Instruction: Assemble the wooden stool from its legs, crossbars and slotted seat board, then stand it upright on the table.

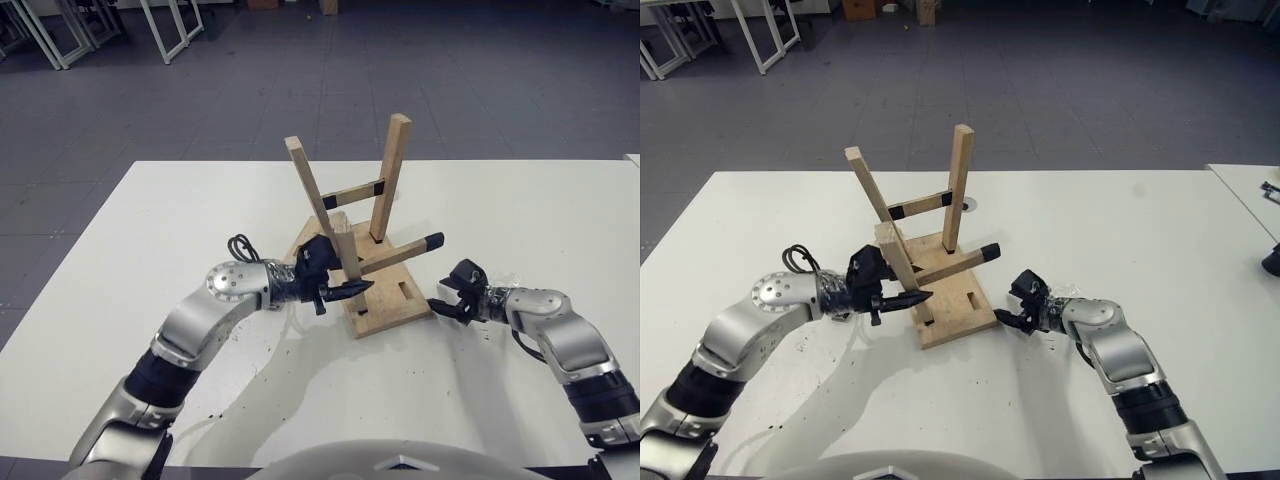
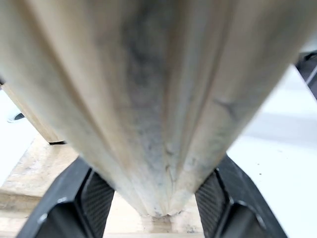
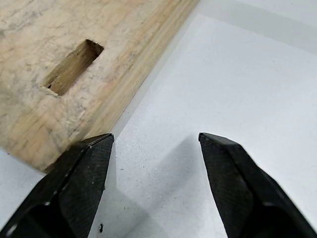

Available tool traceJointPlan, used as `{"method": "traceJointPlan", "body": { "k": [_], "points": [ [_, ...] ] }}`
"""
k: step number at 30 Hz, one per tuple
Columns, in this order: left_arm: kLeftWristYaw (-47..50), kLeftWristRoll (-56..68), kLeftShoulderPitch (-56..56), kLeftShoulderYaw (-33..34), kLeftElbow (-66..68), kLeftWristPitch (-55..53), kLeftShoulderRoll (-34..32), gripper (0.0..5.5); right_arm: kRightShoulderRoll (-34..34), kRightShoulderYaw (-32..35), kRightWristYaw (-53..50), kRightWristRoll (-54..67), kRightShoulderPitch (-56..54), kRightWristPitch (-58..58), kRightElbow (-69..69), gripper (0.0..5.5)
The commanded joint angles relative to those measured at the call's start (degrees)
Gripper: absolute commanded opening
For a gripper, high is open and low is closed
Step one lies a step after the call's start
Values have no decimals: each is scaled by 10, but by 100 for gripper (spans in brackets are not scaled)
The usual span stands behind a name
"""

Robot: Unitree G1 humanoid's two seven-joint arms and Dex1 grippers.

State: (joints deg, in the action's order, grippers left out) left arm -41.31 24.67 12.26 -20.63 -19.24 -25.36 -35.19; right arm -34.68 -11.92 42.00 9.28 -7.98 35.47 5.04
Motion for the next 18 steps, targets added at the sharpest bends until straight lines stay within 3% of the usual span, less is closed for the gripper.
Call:
{"method": "traceJointPlan", "body": {
  "k": [1, 7, 12, 18],
  "points": [
    [108, -166, -118, -74, 86, -32, -32, 204, 52, -9, 14, 59, 10, 41, 61, 319],
    [142, -194, -116, -97, 170, 8, 11, 204, 53, 103, -35, 73, -37, 99, 75, 319],
    [133, -169, -28, -79, 255, 25, 57, 204, 87, 243, -107, 173, -236, 127, 76, 319],
    [131, -173, 71, -78, 406, 67, 127, 204, 191, 235, -136, 274, -444, 123, 50, 319]
  ]
}}
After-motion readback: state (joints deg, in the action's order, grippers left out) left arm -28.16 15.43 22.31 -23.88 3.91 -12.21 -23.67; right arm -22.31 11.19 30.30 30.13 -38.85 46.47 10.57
